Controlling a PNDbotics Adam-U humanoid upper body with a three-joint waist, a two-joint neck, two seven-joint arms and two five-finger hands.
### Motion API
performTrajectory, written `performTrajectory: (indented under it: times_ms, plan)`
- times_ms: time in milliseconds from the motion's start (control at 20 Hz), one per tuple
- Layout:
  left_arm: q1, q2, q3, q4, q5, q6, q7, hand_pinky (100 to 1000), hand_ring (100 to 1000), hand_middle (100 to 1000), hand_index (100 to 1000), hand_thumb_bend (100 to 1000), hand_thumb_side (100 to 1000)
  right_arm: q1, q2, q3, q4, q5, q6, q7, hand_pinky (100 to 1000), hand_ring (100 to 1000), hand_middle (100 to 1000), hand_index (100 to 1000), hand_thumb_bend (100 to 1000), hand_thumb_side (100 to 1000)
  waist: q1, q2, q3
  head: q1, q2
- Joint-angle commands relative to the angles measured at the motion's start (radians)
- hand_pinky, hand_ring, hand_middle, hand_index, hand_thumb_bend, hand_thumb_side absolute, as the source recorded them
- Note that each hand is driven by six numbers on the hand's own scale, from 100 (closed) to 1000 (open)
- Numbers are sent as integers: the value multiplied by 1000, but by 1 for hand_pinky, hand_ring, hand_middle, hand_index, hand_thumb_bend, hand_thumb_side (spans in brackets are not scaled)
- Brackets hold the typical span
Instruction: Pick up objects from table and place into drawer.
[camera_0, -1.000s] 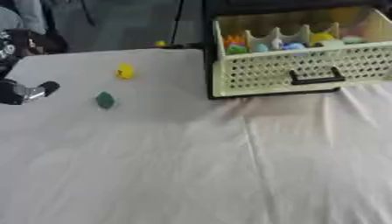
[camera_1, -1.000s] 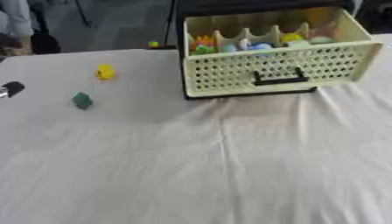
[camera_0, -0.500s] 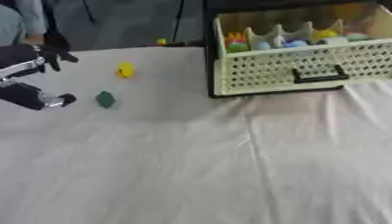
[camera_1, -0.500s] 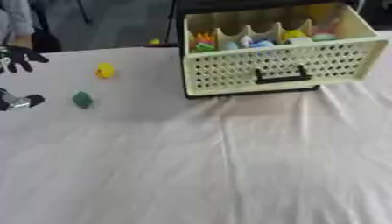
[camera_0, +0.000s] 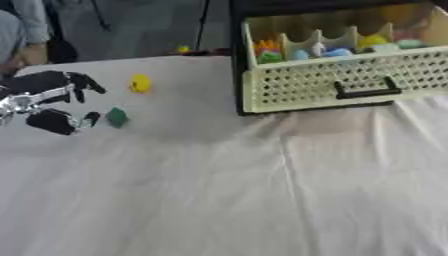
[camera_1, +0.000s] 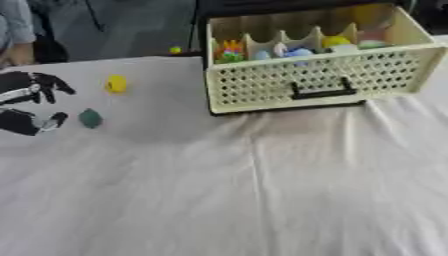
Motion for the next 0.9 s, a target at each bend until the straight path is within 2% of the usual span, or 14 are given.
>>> performTrajectory:
  times_ms: [50, 450, 650, 900]
  plan:
    - [-28, 15, 9, 16, -26, -7, 5, 618, 708, 852, 932, 120, 440, -15, -6, 1, -12, 14, -9, -5, 505, 524, 518, 756, 100, 478, 2, -13, -7, 10, -23]
    - [-44, 5, 20, 46, -75, -25, 5, 616, 717, 866, 981, 145, 396, -25, 8, 10, -12, 29, 0, 4, 501, 520, 514, 748, 100, 480, 12, 11, -31, 20, -43]
    - [-49, 6, 29, 56, -107, -19, 26, 621, 723, 866, 933, 130, 376, -30, 15, 15, -12, 35, 6, 8, 500, 518, 512, 745, 100, 480, 19, 22, -38, 23, -50]
    - [-51, 16, 35, 62, -157, -6, 27, 613, 730, 861, 916, 107, 367, -33, 20, 18, -12, 40, 9, 12, 501, 517, 510, 743, 100, 479, 26, 30, -40, 26, -52]
